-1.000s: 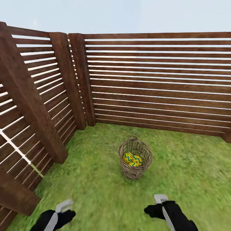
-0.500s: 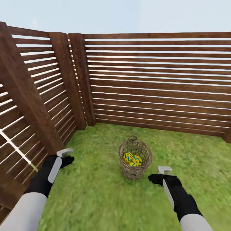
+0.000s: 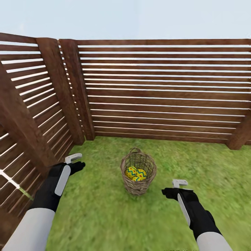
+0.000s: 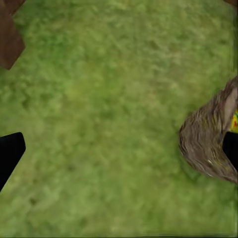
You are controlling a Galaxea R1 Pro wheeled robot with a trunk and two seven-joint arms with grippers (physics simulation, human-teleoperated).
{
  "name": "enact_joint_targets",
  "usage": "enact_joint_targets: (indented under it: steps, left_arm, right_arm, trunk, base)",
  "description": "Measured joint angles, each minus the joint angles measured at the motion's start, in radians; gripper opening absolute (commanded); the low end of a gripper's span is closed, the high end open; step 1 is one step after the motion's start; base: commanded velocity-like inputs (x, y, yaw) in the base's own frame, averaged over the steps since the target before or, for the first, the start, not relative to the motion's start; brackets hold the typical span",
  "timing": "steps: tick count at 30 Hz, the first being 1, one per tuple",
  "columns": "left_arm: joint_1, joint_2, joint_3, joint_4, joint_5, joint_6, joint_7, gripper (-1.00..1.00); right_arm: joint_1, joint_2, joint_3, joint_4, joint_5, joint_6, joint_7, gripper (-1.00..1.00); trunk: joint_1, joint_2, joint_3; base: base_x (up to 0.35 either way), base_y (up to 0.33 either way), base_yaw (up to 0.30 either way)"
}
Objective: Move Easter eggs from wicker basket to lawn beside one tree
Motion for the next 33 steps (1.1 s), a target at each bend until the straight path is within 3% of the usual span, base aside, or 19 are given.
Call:
enact_joint_targets:
  steps: [4,13,16,21,25,33]
  left_arm:
    - [0.000,-0.031,-0.001,0.000,-0.003,0.000,0.002,1.00]
    - [0.001,-0.050,-0.001,0.001,0.000,0.001,0.002,1.00]
    - [0.002,-0.054,-0.004,0.001,0.001,0.001,0.001,1.00]
    - [0.002,-0.056,-0.052,0.001,0.001,-0.001,0.000,1.00]
    - [0.002,-0.058,-0.069,0.002,0.001,-0.003,0.000,1.00]
    - [0.002,-0.062,-0.071,0.003,0.001,-0.004,-0.001,1.00]
  right_arm:
    - [0.000,0.000,0.000,0.001,-0.003,0.000,0.000,1.00]
    - [0.000,0.000,0.000,0.002,-0.005,0.000,0.000,1.00]
    - [0.000,0.001,0.001,0.003,-0.003,0.000,0.000,1.00]
    - [0.000,0.001,0.002,0.004,-0.001,0.000,0.000,1.00]
    - [0.000,0.000,0.002,0.003,-0.003,0.000,0.000,1.00]
    - [0.000,0.002,0.003,0.005,0.001,0.000,0.000,1.00]
  trunk:
    - [0.000,0.000,0.005]
    - [0.000,0.000,0.014]
    - [0.000,0.000,0.014]
    - [0.000,0.000,0.015]
    - [0.000,0.000,0.015]
    - [0.000,0.000,0.015]
  base:
    - [0.000,0.000,-0.210]
    - [0.000,0.000,-0.172]
    - [0.000,0.000,-0.023]
    - [0.000,-0.001,-0.004]
    - [0.000,-0.188,0.000]
    - [0.022,-0.307,0.025]
